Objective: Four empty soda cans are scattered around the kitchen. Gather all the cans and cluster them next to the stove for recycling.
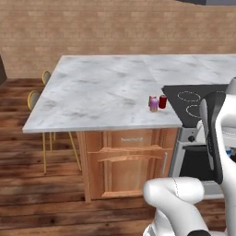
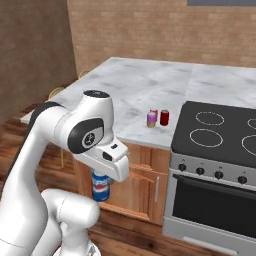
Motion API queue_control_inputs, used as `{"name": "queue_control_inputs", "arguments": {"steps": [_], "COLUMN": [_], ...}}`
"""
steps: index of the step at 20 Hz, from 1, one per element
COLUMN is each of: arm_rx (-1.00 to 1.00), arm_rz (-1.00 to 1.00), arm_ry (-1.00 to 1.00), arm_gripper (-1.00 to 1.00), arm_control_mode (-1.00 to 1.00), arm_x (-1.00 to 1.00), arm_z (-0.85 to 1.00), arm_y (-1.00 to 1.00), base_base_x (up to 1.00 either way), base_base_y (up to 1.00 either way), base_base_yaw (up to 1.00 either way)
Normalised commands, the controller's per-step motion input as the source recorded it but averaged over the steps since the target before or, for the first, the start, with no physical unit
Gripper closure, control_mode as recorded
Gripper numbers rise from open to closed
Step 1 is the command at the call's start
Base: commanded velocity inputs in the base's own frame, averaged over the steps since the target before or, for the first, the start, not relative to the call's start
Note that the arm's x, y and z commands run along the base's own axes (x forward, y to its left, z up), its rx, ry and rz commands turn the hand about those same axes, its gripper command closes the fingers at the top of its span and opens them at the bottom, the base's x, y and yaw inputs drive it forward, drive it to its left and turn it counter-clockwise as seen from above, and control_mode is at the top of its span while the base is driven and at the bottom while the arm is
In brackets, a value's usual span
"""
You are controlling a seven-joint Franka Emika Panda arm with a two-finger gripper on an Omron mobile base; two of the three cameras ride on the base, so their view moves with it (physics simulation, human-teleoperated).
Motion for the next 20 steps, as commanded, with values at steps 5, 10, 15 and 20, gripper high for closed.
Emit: {"name": "queue_control_inputs", "arguments": {"steps": [5,10,15,20], "arm_rx": [0.00,0.00,0.00,0.00], "arm_rz": [0.00,0.00,0.00,0.00], "arm_ry": [0.00,0.00,0.00,0.00], "arm_gripper": [1.00,1.00,1.00,1.00], "arm_control_mode": [1.00,1.00,1.00,1.00], "arm_x": [0.00,0.00,0.00,0.00], "arm_z": [0.00,0.00,0.00,0.00], "arm_y": [0.00,0.00,0.00,0.00], "base_base_x": [0.40,0.49,0.38,0.29], "base_base_y": [0.00,0.00,0.00,0.00], "base_base_yaw": [-0.07,-0.05,-0.04,-0.03]}}
